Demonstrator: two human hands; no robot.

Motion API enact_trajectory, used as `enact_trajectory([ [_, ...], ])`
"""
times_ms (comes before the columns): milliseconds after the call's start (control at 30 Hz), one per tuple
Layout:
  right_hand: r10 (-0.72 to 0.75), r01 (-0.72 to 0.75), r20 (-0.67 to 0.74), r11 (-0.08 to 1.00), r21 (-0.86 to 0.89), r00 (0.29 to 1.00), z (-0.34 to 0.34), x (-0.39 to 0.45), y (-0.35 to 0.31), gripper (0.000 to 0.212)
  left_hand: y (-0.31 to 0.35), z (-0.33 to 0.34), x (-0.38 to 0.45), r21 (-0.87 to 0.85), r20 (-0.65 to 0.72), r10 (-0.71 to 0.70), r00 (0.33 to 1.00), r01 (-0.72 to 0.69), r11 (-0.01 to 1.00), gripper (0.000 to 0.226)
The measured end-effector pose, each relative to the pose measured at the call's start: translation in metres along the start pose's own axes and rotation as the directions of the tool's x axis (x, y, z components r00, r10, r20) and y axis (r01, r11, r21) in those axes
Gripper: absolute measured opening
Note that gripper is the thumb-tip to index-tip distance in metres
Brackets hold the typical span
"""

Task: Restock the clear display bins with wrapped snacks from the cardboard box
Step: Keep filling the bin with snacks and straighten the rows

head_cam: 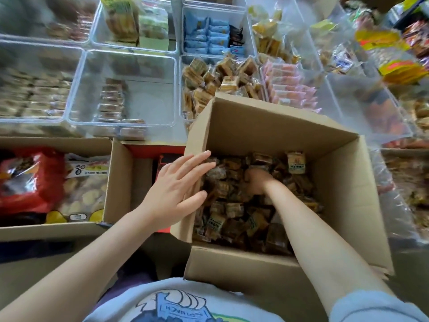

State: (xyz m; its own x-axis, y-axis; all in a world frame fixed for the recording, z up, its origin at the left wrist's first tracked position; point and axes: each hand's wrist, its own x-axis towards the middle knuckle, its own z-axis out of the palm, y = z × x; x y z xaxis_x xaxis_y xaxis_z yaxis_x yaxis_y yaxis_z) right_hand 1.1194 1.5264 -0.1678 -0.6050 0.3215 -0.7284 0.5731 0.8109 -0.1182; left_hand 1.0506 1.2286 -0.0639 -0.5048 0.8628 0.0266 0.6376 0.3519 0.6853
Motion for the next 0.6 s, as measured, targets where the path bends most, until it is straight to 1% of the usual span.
enact_trajectory([
  [33, 0.018, -0.019, 0.005, 0.995, 0.094, 1.000, -0.014, -0.010, -0.002, 0.029, -0.001, -0.001, 0.001, 0.000, 0.006, 0.002, 1.000, -0.002, 1.000, 0.056],
  [67, 0.019, -0.020, 0.004, 0.972, 0.233, 1.000, -0.028, -0.022, -0.005, 0.029, -0.001, -0.003, 0.001, -0.008, 0.014, 0.004, 1.000, -0.003, 1.000, 0.055],
  [100, -0.002, 0.003, -0.005, 0.918, 0.397, 1.000, -0.042, -0.036, -0.008, 0.032, -0.001, -0.005, 0.001, -0.030, 0.021, 0.001, 1.000, -0.001, 1.000, 0.054],
  [133, -0.045, 0.057, -0.035, 0.829, 0.556, 0.998, -0.055, -0.053, -0.012, 0.035, 0.000, -0.005, 0.001, -0.077, 0.022, -0.012, 1.000, 0.014, 0.997, 0.053],
  [167, -0.108, 0.138, -0.087, 0.708, 0.692, 0.990, -0.066, -0.070, -0.020, 0.039, 0.000, -0.010, 0.001, -0.153, 0.011, -0.036, 0.999, 0.037, 0.987, 0.052],
  [200, -0.174, 0.212, -0.137, 0.555, 0.805, 0.975, -0.076, -0.088, -0.029, 0.043, 0.000, -0.015, 0.000, -0.261, -0.011, -0.080, 0.997, 0.074, 0.963, 0.051],
  [233, -0.245, 0.275, -0.188, 0.397, 0.876, 0.951, -0.085, -0.105, -0.040, 0.046, -0.002, -0.023, 0.001, -0.379, -0.036, -0.142, 0.989, 0.118, 0.918, 0.048],
  [267, -0.318, 0.325, -0.236, 0.264, 0.908, 0.918, -0.095, -0.121, -0.057, 0.045, -0.004, -0.036, 0.002, -0.486, -0.055, -0.198, 0.979, 0.147, 0.862, 0.044],
  [300, -0.393, 0.359, -0.270, 0.173, 0.917, 0.879, -0.103, -0.135, -0.076, 0.043, -0.007, -0.051, 0.003, -0.573, -0.068, -0.240, 0.968, 0.159, 0.804, 0.039],
  [333, -0.455, 0.376, -0.283, 0.128, 0.918, 0.844, -0.110, -0.146, -0.098, 0.040, -0.012, -0.068, 0.004, -0.648, -0.070, -0.272, 0.960, 0.163, 0.744, 0.038],
  [367, -0.493, 0.390, -0.285, 0.124, 0.913, 0.822, -0.114, -0.151, -0.122, 0.038, -0.020, -0.084, 0.005, -0.714, -0.060, -0.289, 0.955, 0.161, 0.682, 0.042],
  [400, -0.505, 0.410, -0.284, 0.156, 0.899, 0.815, -0.117, -0.155, -0.148, 0.037, -0.029, -0.101, 0.005, -0.774, -0.041, -0.295, 0.955, 0.156, 0.614, 0.048],
  [433, -0.495, 0.438, -0.286, 0.222, 0.871, 0.821, -0.116, -0.154, -0.173, 0.037, -0.041, -0.117, 0.004, -0.820, -0.029, -0.293, 0.956, 0.145, 0.554, 0.054],
  [467, -0.474, 0.462, -0.286, 0.310, 0.831, 0.833, -0.115, -0.152, -0.201, 0.037, -0.054, -0.133, 0.001, -0.840, -0.032, -0.291, 0.956, 0.132, 0.527, 0.057],
  [500, -0.446, 0.477, -0.289, 0.399, 0.783, 0.847, -0.113, -0.146, -0.228, 0.037, -0.069, -0.150, -0.004, -0.836, -0.050, -0.291, 0.955, 0.119, 0.535, 0.057],
  [533, -0.418, 0.487, -0.299, 0.474, 0.733, 0.857, -0.110, -0.140, -0.256, 0.037, -0.086, -0.166, -0.011, -0.815, -0.073, -0.296, 0.952, 0.114, 0.568, 0.054],
  [600, -0.397, 0.521, -0.342, 0.574, 0.632, 0.852, -0.103, -0.122, -0.308, 0.034, -0.127, -0.200, -0.026, -0.731, -0.120, -0.324, 0.938, 0.137, 0.668, 0.041],
])
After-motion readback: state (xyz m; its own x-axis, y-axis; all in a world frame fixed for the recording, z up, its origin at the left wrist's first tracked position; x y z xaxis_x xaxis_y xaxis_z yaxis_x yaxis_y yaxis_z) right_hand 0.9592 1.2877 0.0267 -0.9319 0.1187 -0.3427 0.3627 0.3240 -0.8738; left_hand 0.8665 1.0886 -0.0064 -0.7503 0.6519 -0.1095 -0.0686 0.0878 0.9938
